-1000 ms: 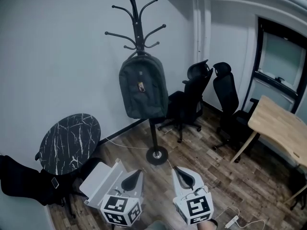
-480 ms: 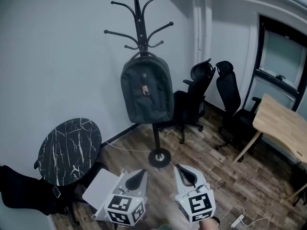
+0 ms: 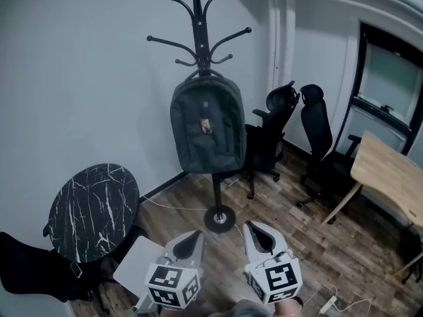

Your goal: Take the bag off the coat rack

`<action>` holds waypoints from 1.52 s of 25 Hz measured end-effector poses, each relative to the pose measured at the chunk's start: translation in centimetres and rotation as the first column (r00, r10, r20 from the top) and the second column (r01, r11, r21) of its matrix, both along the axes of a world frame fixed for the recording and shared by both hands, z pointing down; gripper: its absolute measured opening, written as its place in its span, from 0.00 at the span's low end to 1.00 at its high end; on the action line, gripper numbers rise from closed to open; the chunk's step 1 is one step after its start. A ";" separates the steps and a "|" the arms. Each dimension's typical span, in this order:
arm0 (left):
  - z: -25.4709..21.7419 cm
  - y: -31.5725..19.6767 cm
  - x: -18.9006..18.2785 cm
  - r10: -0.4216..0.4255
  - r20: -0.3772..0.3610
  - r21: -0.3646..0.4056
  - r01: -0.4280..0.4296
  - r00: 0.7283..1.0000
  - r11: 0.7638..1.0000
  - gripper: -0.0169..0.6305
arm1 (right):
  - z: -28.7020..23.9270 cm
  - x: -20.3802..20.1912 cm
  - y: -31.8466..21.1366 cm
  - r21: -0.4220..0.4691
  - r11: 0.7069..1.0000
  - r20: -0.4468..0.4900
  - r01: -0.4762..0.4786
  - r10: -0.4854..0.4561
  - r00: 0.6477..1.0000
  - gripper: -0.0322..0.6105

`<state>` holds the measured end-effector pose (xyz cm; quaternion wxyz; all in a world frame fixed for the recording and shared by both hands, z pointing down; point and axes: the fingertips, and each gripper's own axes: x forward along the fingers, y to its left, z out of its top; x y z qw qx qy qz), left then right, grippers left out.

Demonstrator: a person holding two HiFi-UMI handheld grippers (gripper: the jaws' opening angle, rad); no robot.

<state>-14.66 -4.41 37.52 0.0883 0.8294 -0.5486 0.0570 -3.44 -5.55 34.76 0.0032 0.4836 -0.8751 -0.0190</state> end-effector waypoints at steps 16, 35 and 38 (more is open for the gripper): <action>0.2 -4.1 -1.1 0.000 0.031 0.008 0.000 1.000 1.000 0.04 | -0.6 0.2 -4.4 0.063 0.998 0.000 -0.032 0.032 0.999 0.05; 1.1 -15.1 -2.0 0.001 0.049 -0.014 0.000 0.999 1.000 0.04 | 1.2 0.2 -15.4 0.051 0.998 -0.055 -0.036 0.039 0.998 0.05; 1.1 -16.9 -2.3 -0.007 0.049 -0.012 0.008 0.999 1.000 0.04 | 1.1 0.1 -17.1 0.052 0.998 -0.054 -0.036 0.039 0.998 0.05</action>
